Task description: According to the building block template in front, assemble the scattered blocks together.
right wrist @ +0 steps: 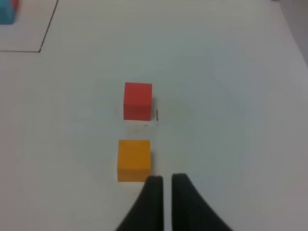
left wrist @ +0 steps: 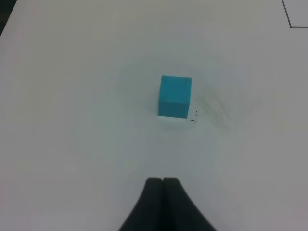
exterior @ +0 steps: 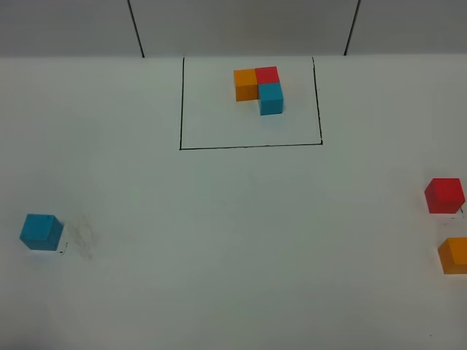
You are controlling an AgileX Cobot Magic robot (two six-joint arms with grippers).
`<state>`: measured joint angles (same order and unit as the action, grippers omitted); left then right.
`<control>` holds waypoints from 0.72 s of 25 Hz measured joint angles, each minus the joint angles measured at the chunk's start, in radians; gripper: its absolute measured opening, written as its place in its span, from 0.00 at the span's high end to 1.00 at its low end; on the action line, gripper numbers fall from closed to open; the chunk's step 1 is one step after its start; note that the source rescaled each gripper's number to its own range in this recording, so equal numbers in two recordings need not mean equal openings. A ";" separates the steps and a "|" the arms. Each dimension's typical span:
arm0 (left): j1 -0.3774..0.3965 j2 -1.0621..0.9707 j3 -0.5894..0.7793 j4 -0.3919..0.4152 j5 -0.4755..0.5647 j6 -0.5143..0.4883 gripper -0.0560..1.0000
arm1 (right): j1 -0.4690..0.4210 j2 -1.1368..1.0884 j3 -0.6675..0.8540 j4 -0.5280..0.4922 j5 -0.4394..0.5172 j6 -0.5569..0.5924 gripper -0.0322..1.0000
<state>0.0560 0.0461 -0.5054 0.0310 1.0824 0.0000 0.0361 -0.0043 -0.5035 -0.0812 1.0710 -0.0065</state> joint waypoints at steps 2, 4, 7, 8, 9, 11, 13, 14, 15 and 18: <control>0.000 0.000 0.000 0.000 0.000 0.000 0.94 | 0.000 0.000 0.000 0.000 0.000 0.000 0.97; 0.000 0.000 0.000 0.000 0.000 0.006 0.91 | 0.000 0.000 0.000 0.000 0.000 0.000 0.97; 0.000 0.000 0.000 0.000 0.000 0.008 0.78 | 0.000 0.000 0.000 0.000 0.000 0.000 0.97; 0.000 0.000 0.000 0.000 0.000 0.008 0.73 | 0.000 0.000 0.000 0.000 0.000 0.000 0.97; 0.000 0.000 0.000 0.000 0.000 0.008 0.66 | 0.000 0.000 0.000 0.000 0.000 0.000 0.97; 0.000 0.000 0.000 0.000 0.000 0.008 0.49 | 0.000 0.000 0.000 0.000 0.000 0.000 0.97; 0.000 0.000 0.000 0.000 0.000 0.008 0.32 | 0.000 0.000 0.000 0.000 0.000 0.000 0.97; 0.000 0.000 0.000 0.000 0.000 0.008 0.24 | 0.000 0.000 0.000 0.000 0.000 0.000 0.97; 0.000 0.000 0.000 0.001 0.000 0.007 0.18 | 0.000 0.000 0.000 0.000 0.000 0.000 0.97; 0.000 0.000 0.000 0.029 0.000 -0.022 0.03 | 0.000 0.000 0.000 0.000 0.000 0.000 0.97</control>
<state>0.0560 0.0461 -0.5054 0.0604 1.0824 -0.0218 0.0361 -0.0043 -0.5035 -0.0812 1.0710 -0.0065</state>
